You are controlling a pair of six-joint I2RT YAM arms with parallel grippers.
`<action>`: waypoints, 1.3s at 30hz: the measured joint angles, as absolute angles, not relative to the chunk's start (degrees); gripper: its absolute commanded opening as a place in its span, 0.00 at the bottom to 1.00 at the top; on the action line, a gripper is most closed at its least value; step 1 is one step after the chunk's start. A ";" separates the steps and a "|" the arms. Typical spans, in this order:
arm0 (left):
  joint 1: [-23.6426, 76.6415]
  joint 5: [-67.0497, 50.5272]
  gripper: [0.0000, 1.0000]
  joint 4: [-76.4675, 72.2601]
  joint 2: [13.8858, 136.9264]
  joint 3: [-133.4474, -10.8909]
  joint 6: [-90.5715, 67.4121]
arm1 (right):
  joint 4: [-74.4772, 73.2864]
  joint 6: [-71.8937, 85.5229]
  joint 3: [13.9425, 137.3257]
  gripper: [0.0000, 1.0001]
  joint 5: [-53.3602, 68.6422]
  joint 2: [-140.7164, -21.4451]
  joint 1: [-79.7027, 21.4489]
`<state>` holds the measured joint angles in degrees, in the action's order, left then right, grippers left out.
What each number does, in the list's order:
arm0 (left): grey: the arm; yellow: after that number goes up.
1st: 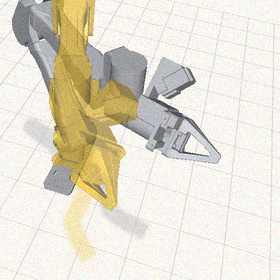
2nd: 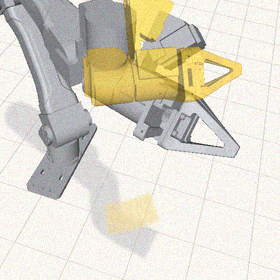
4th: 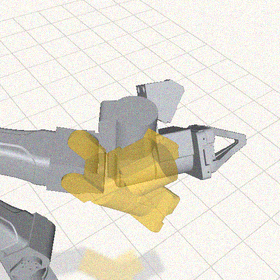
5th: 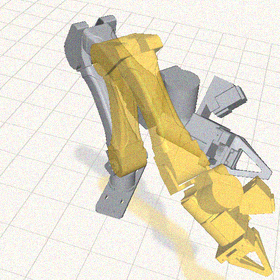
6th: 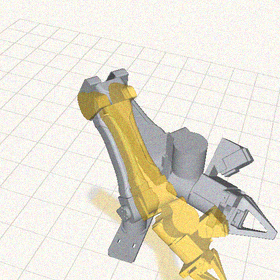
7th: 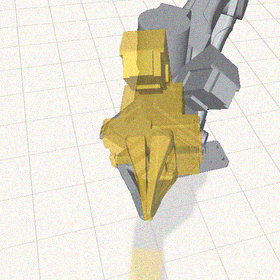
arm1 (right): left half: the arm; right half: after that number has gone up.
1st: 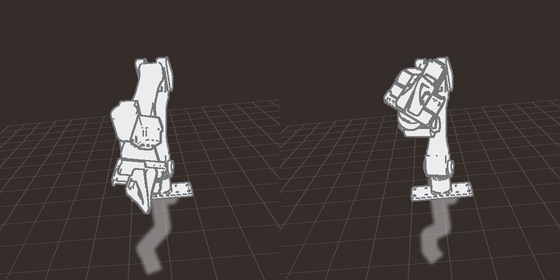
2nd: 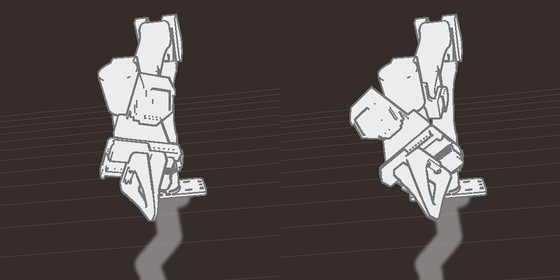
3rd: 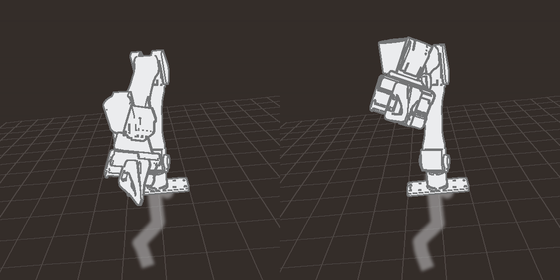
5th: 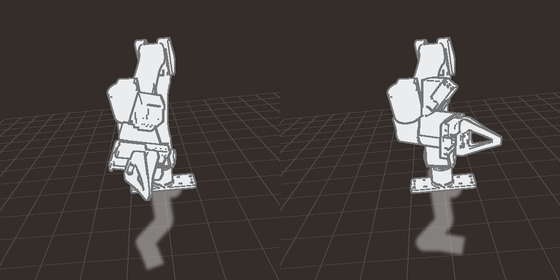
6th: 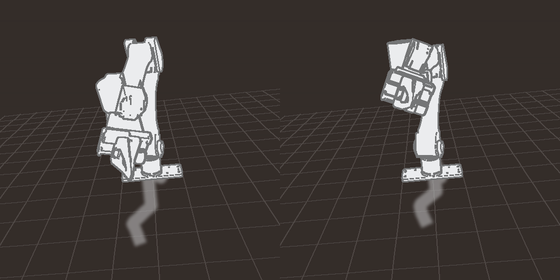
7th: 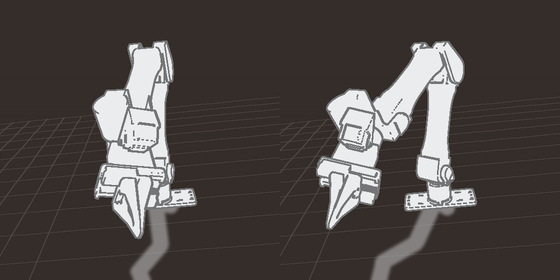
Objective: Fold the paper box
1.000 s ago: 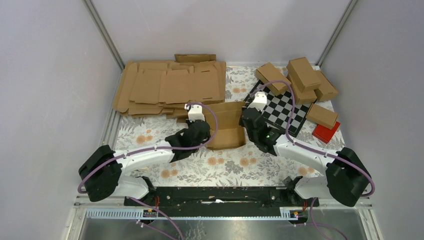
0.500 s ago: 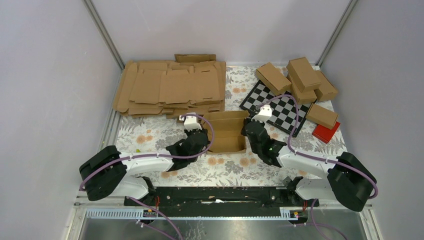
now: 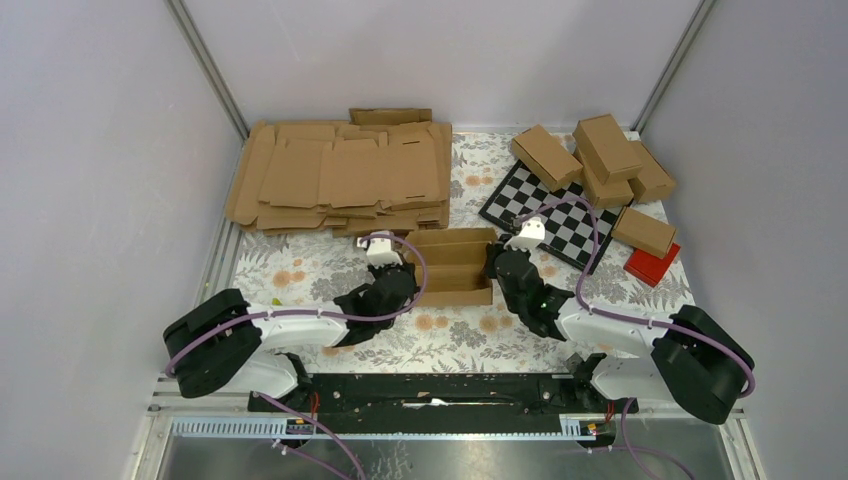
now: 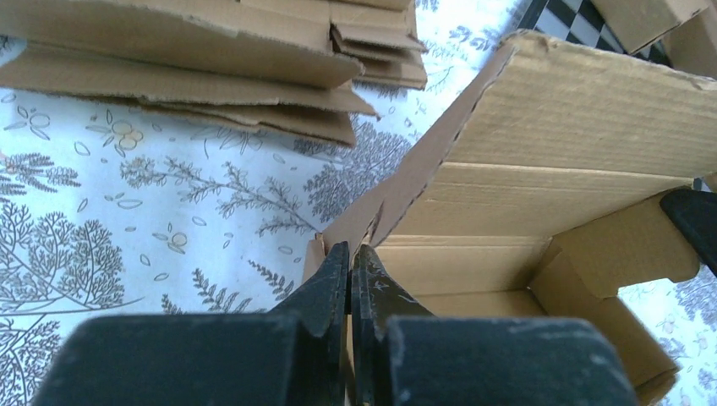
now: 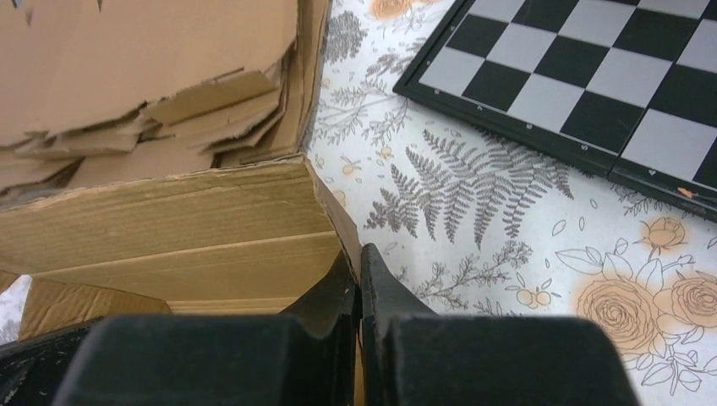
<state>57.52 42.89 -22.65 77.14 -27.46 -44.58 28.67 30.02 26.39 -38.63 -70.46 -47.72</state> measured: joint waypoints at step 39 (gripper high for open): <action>45.98 16.49 0.99 19.38 57.54 -45.50 -31.62 | 35.81 20.43 19.31 0.00 -31.62 -68.99 -47.64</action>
